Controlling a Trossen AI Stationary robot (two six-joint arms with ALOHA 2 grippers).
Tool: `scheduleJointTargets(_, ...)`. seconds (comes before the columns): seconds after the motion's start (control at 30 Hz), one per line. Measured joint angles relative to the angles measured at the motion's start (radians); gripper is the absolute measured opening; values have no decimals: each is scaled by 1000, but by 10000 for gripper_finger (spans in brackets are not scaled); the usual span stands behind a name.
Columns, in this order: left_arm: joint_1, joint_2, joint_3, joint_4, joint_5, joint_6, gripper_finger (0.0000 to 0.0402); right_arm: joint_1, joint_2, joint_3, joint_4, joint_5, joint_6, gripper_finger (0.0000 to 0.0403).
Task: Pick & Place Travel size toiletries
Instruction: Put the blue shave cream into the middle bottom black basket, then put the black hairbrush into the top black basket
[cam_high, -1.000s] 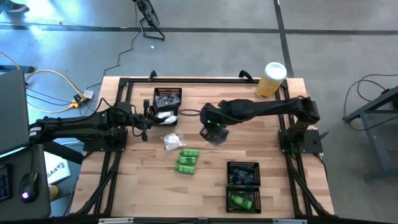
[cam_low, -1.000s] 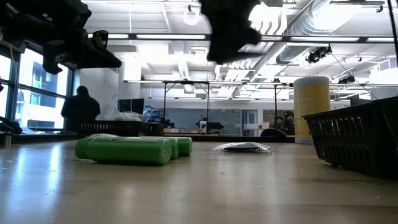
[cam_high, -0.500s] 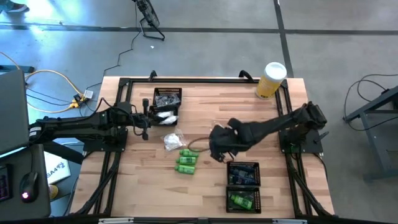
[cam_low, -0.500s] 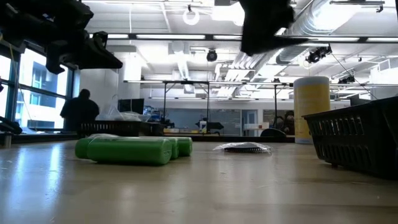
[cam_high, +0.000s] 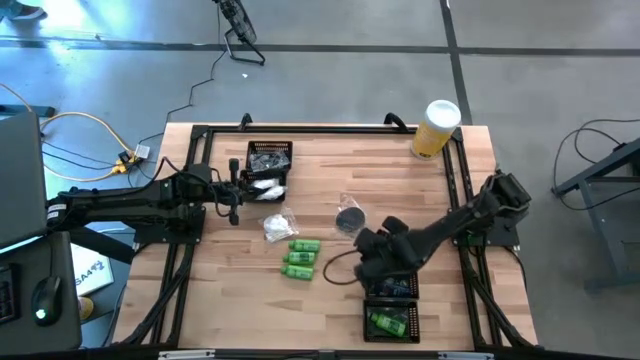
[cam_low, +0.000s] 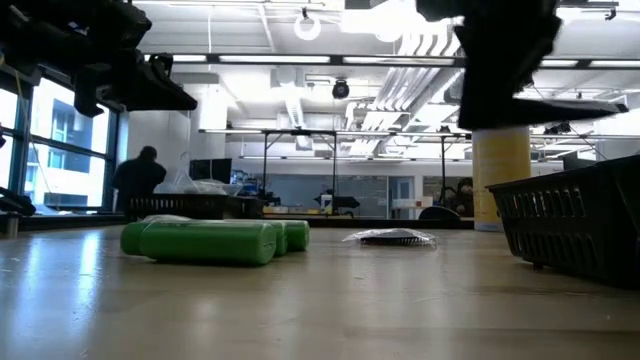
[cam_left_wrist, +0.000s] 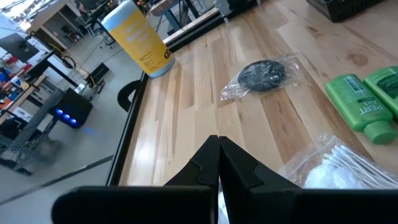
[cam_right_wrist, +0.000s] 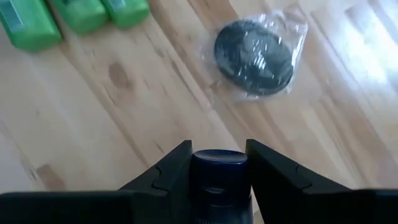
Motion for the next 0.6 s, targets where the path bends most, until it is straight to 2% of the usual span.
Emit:
scheduleJointTargets(0.17, 0, 0, 0, 0, 0, -1, 0, 57, 0, -70, 68, 13, 72, 122)
scheduleJointTargets(0.27, 0, 0, 0, 0, 0, -5, 0, 90, 0, -88, 85, 8, 116, 124)
scheduleJointTargets(0.43, 0, 0, 0, 0, 0, -5, 0, 142, 0, -104, 95, 6, 196, 153)
scheduleJointTargets(0.6, 0, 0, 0, 0, 0, -4, 0, 180, 0, -106, 94, 29, 212, 136)
